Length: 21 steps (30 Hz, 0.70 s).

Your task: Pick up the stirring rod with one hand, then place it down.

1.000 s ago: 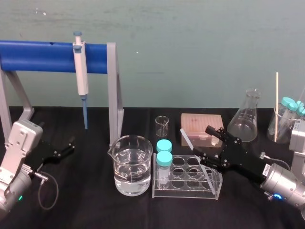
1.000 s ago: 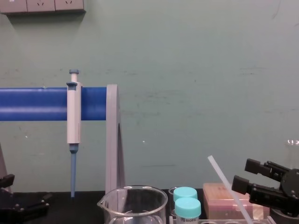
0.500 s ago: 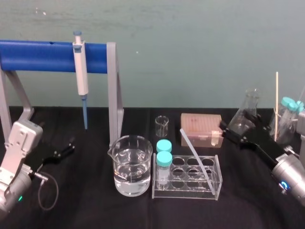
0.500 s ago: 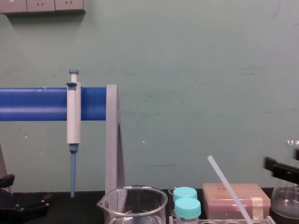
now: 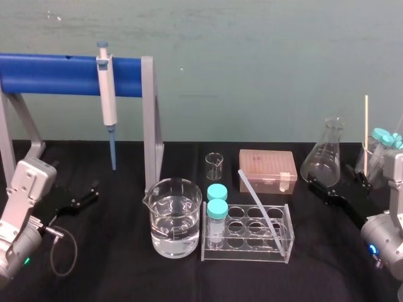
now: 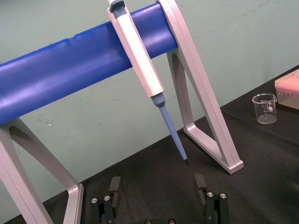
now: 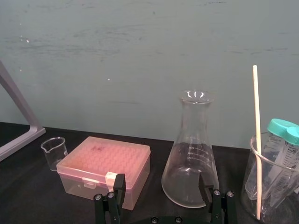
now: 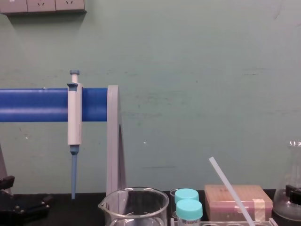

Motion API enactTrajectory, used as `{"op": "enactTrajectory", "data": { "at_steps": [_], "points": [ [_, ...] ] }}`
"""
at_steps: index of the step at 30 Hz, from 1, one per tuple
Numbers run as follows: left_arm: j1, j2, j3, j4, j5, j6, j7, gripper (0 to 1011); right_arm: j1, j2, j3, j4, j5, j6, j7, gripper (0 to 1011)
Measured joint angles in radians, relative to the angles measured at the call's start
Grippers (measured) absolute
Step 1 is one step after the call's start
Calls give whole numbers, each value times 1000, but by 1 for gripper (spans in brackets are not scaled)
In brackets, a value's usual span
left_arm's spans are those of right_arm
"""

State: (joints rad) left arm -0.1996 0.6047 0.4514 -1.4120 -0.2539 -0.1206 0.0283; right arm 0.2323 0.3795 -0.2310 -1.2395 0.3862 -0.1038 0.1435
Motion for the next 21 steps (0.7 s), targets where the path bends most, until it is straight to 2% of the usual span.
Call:
{"op": "enactTrajectory", "data": {
  "at_steps": [21],
  "points": [
    [0,0,0,0,0,0,0,1000,0,2,0,0,3,-3,-1,1003]
  ]
}}
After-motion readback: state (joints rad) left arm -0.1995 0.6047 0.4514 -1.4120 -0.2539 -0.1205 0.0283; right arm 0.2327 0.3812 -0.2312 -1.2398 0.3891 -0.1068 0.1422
